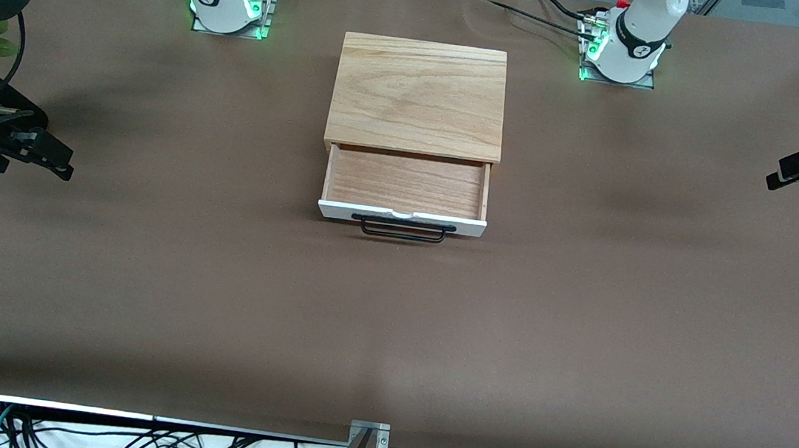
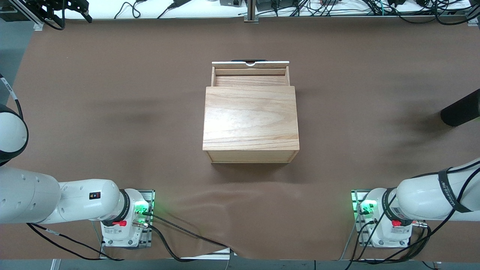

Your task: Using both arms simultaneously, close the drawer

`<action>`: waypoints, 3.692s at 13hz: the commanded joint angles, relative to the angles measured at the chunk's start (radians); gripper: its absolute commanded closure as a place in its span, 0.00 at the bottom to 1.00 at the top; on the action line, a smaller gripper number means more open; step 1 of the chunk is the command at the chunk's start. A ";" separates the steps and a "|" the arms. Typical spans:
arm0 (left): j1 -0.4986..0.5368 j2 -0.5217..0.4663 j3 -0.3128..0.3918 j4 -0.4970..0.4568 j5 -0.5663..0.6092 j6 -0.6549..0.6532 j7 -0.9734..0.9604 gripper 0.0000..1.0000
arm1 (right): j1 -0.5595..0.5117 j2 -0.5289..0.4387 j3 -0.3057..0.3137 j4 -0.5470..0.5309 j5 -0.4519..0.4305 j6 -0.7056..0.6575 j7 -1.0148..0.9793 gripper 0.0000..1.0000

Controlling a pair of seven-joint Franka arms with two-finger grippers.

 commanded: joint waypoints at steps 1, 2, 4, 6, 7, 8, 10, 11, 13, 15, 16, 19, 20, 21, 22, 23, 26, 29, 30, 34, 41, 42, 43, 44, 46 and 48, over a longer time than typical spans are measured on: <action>0.004 0.008 -0.002 0.016 -0.021 -0.006 0.020 0.00 | -0.001 0.002 0.001 0.006 0.018 -0.001 0.010 0.00; 0.004 0.008 -0.002 0.016 -0.021 -0.005 0.020 0.00 | -0.001 0.002 0.001 0.006 0.016 -0.001 0.010 0.00; 0.002 0.008 -0.003 0.016 -0.021 -0.006 0.020 0.00 | 0.000 0.002 0.001 0.004 0.016 -0.001 0.010 0.00; 0.002 0.008 -0.003 0.016 -0.021 -0.006 0.020 0.00 | 0.002 0.002 0.001 0.006 0.016 -0.001 0.010 0.00; 0.002 0.008 -0.003 0.016 -0.021 -0.006 0.020 0.00 | 0.002 0.002 0.001 0.004 0.016 -0.003 0.010 0.00; 0.002 0.008 -0.003 0.016 -0.021 -0.005 0.020 0.00 | 0.002 0.002 0.002 0.004 0.018 -0.007 0.009 0.00; 0.002 0.009 -0.003 0.016 -0.021 -0.006 0.020 0.00 | 0.003 0.002 0.002 0.004 0.016 -0.009 0.010 0.00; 0.002 0.009 -0.003 0.016 -0.021 -0.006 0.020 0.00 | 0.003 0.002 0.002 0.004 0.018 -0.009 0.010 0.00; 0.002 0.008 -0.002 0.014 -0.021 -0.009 0.019 0.00 | 0.006 0.015 0.005 0.003 0.018 -0.009 0.010 0.00; 0.001 0.008 -0.003 0.016 -0.019 -0.012 0.017 0.00 | 0.040 0.060 0.007 0.001 0.019 -0.001 0.007 0.00; -0.005 0.008 -0.003 0.020 -0.014 -0.006 0.017 0.00 | 0.054 0.089 0.008 0.003 0.030 0.002 -0.004 0.00; -0.009 0.043 -0.003 0.071 -0.010 -0.003 0.020 0.00 | 0.117 0.132 0.008 0.003 0.102 0.094 0.010 0.00; -0.010 0.046 -0.003 0.071 -0.005 -0.003 0.019 0.00 | 0.129 0.146 0.008 0.003 0.113 0.095 0.010 0.00; -0.010 0.052 -0.003 0.074 -0.004 -0.003 0.019 0.00 | 0.141 0.157 0.008 0.003 0.137 0.097 0.010 0.00; -0.006 0.054 -0.002 0.074 -0.005 -0.002 0.019 0.00 | 0.161 0.186 0.010 0.004 0.196 0.105 0.010 0.00; -0.007 0.055 -0.003 0.074 -0.005 0.000 0.022 0.00 | 0.178 0.203 0.010 0.004 0.244 0.153 0.009 0.00; -0.041 0.109 -0.020 0.068 -0.002 0.026 0.005 0.00 | 0.256 0.275 0.010 0.004 0.261 0.273 0.012 0.00; -0.053 0.136 -0.041 0.069 -0.005 0.044 0.019 0.00 | 0.325 0.339 0.011 0.004 0.284 0.391 0.013 0.00; -0.055 0.130 -0.051 0.075 -0.019 0.040 0.032 0.00 | 0.341 0.353 0.011 0.004 0.324 0.413 0.012 0.00; -0.076 0.159 -0.176 0.092 -0.060 0.032 0.023 0.00 | 0.381 0.384 0.011 0.004 0.393 0.431 0.010 0.00; -0.260 0.371 -0.190 0.152 -0.241 0.182 -0.162 0.00 | 0.437 0.436 0.011 0.004 0.396 0.433 0.012 0.00; -0.284 0.408 -0.189 0.152 -0.260 0.249 -0.187 0.00 | 0.442 0.437 0.011 0.004 0.395 0.433 0.013 0.00; -0.300 0.443 -0.187 0.152 -0.310 0.314 -0.198 0.00 | 0.447 0.439 0.011 0.001 0.396 0.428 0.013 0.00; -0.311 0.475 -0.187 0.151 -0.365 0.355 -0.204 0.00 | 0.457 0.442 0.011 0.001 0.396 0.421 0.012 0.00; -0.320 0.532 -0.187 0.151 -0.427 0.437 -0.204 0.00 | 0.470 0.444 0.013 -0.003 0.396 0.418 0.006 0.00; -0.351 0.578 -0.187 0.149 -0.438 0.515 -0.204 0.00 | 0.480 0.444 0.013 -0.006 0.396 0.412 0.004 0.00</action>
